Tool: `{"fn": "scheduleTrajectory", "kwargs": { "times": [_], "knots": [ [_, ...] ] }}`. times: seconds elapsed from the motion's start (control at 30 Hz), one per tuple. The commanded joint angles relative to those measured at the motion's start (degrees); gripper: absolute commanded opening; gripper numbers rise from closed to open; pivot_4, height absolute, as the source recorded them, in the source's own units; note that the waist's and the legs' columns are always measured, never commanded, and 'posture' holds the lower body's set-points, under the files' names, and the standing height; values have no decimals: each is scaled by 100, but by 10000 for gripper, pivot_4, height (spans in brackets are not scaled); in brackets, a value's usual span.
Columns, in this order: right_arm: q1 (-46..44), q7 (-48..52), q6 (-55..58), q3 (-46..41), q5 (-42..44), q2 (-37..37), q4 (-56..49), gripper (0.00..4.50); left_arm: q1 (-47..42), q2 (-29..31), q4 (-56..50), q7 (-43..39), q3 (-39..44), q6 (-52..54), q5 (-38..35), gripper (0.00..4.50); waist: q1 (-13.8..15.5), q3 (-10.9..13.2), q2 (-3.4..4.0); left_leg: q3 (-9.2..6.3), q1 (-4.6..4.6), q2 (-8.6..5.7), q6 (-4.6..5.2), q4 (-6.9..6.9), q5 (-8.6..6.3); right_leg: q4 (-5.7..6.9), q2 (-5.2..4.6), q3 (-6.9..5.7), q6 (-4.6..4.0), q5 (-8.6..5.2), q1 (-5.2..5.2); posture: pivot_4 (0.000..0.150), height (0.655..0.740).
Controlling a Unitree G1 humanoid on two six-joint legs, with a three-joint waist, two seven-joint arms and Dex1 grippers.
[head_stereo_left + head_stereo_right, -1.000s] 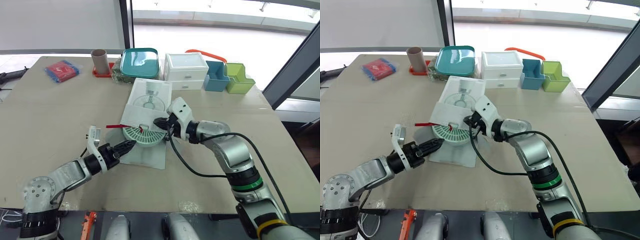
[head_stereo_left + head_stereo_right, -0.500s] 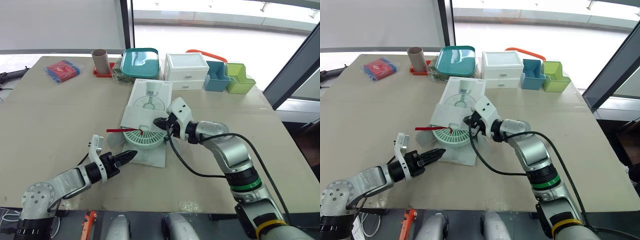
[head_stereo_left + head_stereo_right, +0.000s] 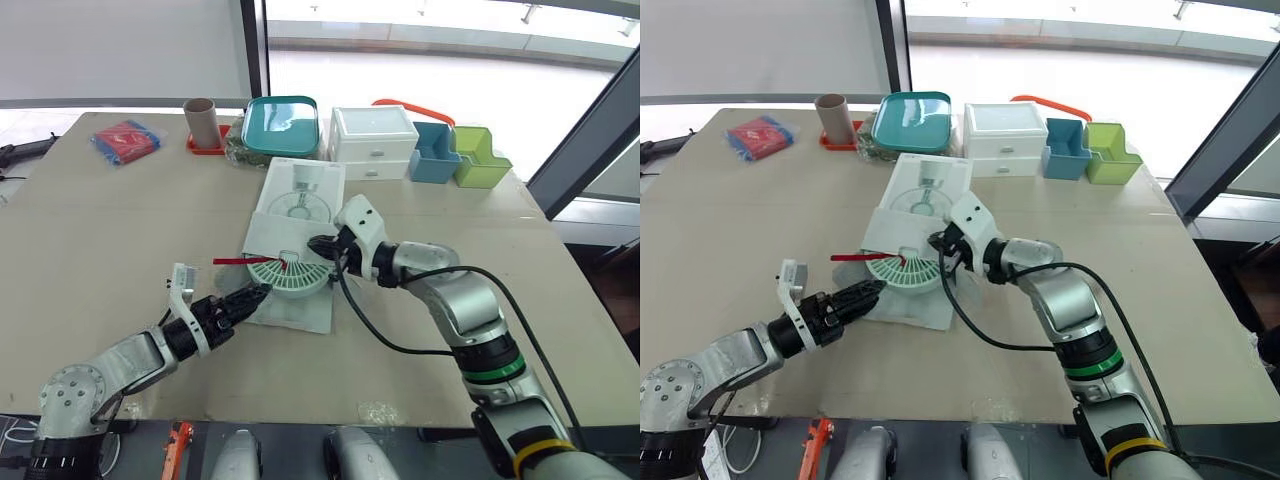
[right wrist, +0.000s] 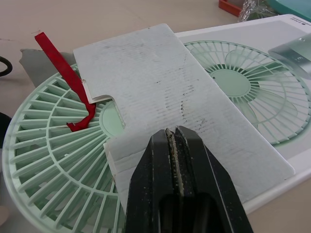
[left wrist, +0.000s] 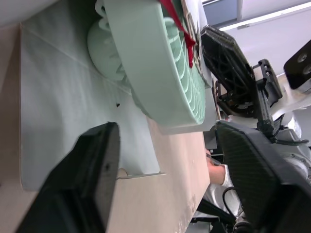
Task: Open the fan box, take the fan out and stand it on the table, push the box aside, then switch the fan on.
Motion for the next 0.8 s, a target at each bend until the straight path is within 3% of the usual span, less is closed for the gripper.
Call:
{"fn": "scheduleTrajectory", "kwargs": {
  "times": [0.03, 0.53, 0.63, 0.67, 0.73, 0.77, 0.8],
  "knots": [
    [43, 26, 75, 112, -79, -50, 85, 0, -74, 19, 21, 17, 32, -113, -239, 44409, 0, 0, 0, 0, 0, 0, 0, 0, 0, 0, 0, 0, 0, 0, 0, 1500, 7400],
    [72, 43, 157, 75, -69, -185, -35, 0, -725, -729, 920, -124, -369, -206, 655, 44409, 8, -1, 1, -3, -1, -4, -2, 2, 1, 0, -1, -4, -1, 1, 3, 1500, 7400],
    [80, 25, 189, 54, -69, -216, -57, 0, -694, -797, 868, -182, -284, -204, 580, 37890, 8, -1, 1, -4, -1, -3, -2, 2, 2, 0, -1, -4, -1, 1, 3, 1500, 7400],
    [77, 25, 192, 49, -66, -221, -61, 0, -684, -808, 857, -145, -278, -200, 546, 32367, 8, -1, 1, -4, -1, -3, -2, 2, 2, 0, -1, -4, -1, 1, 3, 1500, 7400],
    [62, 21, 207, 42, -57, -214, -60, 0, -667, -809, 819, -122, -276, -200, 579, 30695, 8, -1, 1, -4, -2, -3, -2, 2, 2, 0, -2, -5, -1, 1, 3, 1500, 7400],
    [57, 20, 211, 41, -54, -213, -58, 0, -663, -812, 811, -117, -274, -199, 592, 25000, 8, -1, 1, -4, -1, -3, -2, 2, 2, 0, -1, -5, -1, 1, 3, 1500, 7400],
    [45, 17, 209, 39, -54, -209, -49, 0, -654, -826, 795, -113, -272, -193, 570, 23124, 8, -1, 1, -4, -1, -3, -2, 2, 2, 0, -1, -5, -1, 1, 3, 1500, 7400]
  ]
}}
